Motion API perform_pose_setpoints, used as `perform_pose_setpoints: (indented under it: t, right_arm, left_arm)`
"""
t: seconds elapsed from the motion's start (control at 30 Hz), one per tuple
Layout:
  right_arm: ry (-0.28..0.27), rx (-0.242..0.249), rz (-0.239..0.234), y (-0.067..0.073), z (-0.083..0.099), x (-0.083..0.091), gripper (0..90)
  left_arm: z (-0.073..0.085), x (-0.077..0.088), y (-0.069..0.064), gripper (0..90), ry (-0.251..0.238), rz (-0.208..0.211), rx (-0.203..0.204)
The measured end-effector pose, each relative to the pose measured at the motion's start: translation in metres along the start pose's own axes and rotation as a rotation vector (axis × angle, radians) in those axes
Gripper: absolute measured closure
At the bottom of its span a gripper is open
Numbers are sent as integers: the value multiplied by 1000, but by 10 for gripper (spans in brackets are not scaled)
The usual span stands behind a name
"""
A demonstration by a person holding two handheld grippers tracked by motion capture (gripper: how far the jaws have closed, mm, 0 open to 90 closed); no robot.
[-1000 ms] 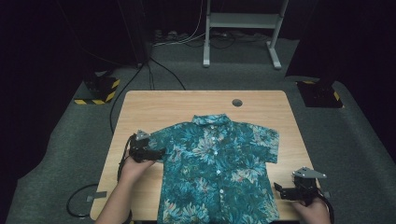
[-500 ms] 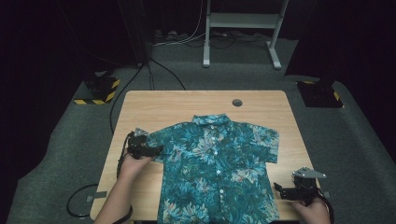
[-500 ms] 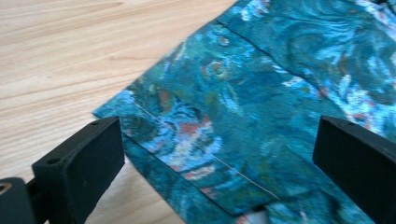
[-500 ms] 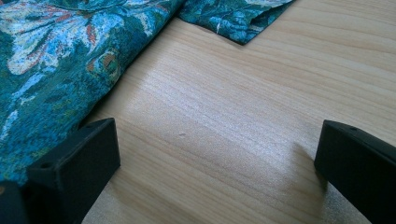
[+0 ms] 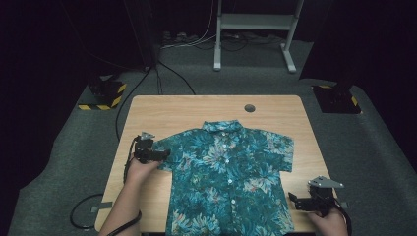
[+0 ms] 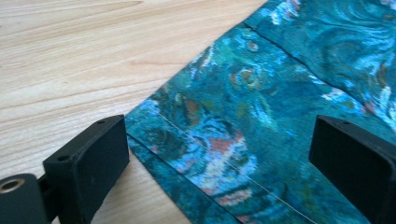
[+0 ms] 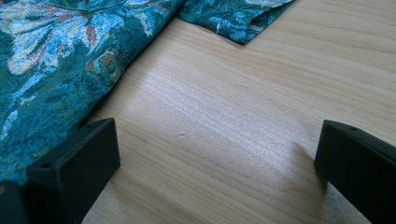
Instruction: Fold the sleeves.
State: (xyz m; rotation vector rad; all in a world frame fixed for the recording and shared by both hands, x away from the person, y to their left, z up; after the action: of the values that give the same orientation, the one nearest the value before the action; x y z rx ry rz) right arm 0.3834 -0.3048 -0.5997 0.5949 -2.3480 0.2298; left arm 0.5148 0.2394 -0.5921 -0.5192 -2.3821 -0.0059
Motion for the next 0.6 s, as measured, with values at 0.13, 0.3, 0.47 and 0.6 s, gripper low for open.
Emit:
perform_pose_setpoints:
  t: [0.13, 0.3, 0.47, 0.6]
  right_arm:
    - [0, 0, 0, 0, 0, 0, 0]
    - [0, 0, 0, 0, 0, 0, 0]
    - [0, 0, 0, 0, 0, 0, 0]
    - [0, 0, 0, 0, 0, 0, 0]
  left_arm:
    - [0, 0, 9, 71, -7, -9, 30]
    - [-1, 2, 15, 136, -25, 1, 33]
    - [0, 4, 18, 212, -35, -10, 14]
    - [1, 7, 22, 340, -35, -38, 6]
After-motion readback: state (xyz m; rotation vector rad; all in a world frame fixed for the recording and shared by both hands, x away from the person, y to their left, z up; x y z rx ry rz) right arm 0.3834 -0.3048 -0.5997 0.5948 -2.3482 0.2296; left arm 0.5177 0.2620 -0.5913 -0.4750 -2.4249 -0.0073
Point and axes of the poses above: each handheld gripper's, and its own axes: x roughly backward along the jaws, z roughly out of its underside, y roughly to its left, the point moved 8 cm from there along -x, roughly forward along the jaws, and after that the axes turned 3 degrees about -y, right-handed, at the moved point
